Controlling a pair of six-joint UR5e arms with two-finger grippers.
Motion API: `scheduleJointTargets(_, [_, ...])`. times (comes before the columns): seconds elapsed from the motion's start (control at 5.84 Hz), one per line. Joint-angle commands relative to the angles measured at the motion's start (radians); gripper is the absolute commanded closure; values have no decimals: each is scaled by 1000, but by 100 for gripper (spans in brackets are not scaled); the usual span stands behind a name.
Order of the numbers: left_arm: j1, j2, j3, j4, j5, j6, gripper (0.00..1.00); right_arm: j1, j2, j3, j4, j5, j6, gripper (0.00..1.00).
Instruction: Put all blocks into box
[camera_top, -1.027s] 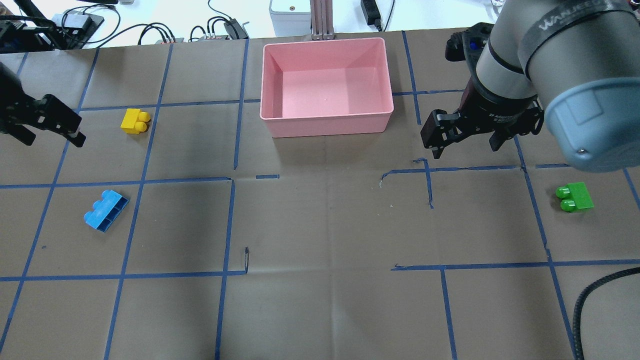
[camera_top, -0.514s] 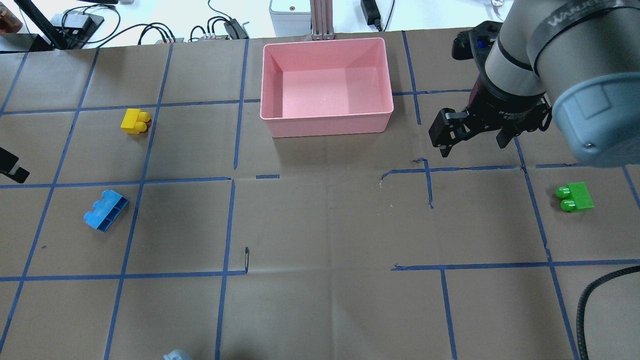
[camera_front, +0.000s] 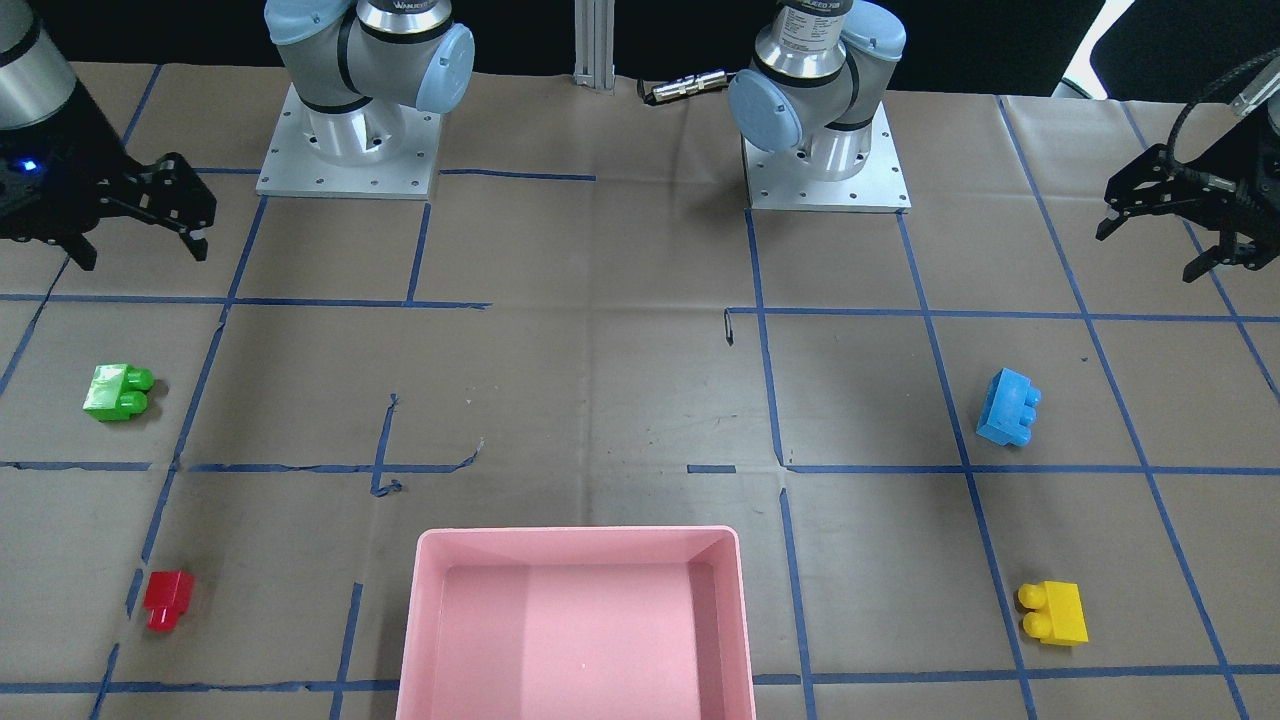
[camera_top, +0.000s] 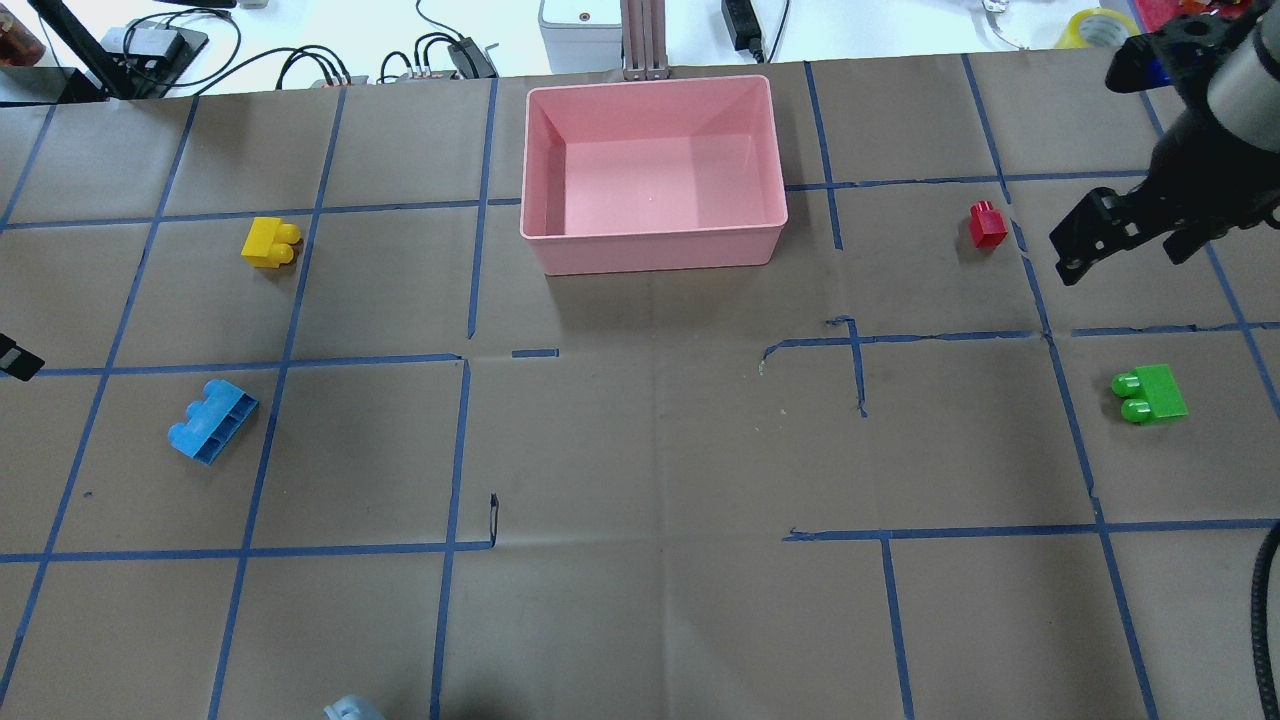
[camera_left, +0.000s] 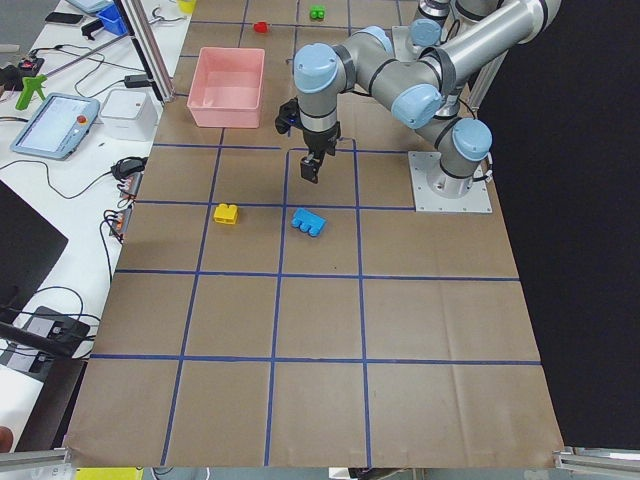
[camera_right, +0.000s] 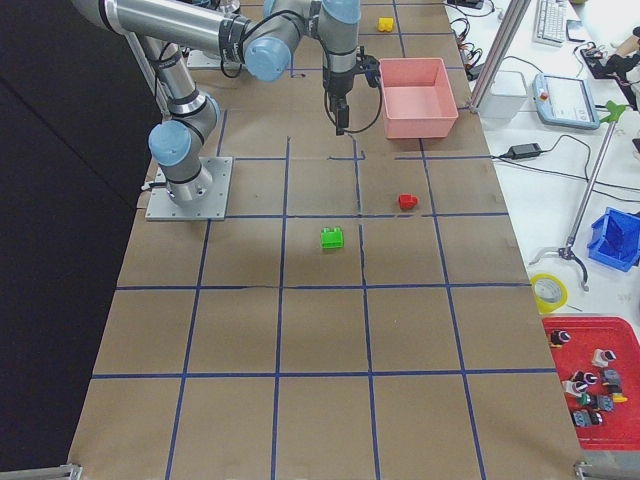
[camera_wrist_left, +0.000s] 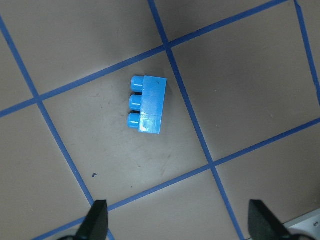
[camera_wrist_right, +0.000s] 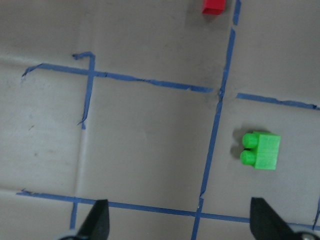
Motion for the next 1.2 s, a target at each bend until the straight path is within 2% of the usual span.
scheduleJointTargets(0.0, [-50, -11, -43, 104, -5, 80, 1, -122, 5, 121, -187, -14, -22, 0])
scheduleJointTargets(0.34, [-51, -25, -208, 327, -8, 79, 1, -156, 150, 139, -240, -3, -52, 0])
scheduleJointTargets(0.51, [-51, -60, -271, 432, -21, 77, 1, -176, 180, 175, -336, -2, -69, 1])
scheduleJointTargets(0.68, [-51, -107, -299, 510, -50, 42, 1, -202, 208, 250, -493, 0, -118, 1])
scheduleJointTargets(0.86, [-50, -158, -310, 546, -74, 4, 1, -228, 241, 267, -524, 2, -147, 1])
scheduleJointTargets(1.03, [-50, -202, -333, 633, -73, 2, 1, -247, 258, 272, -524, 3, -150, 1])
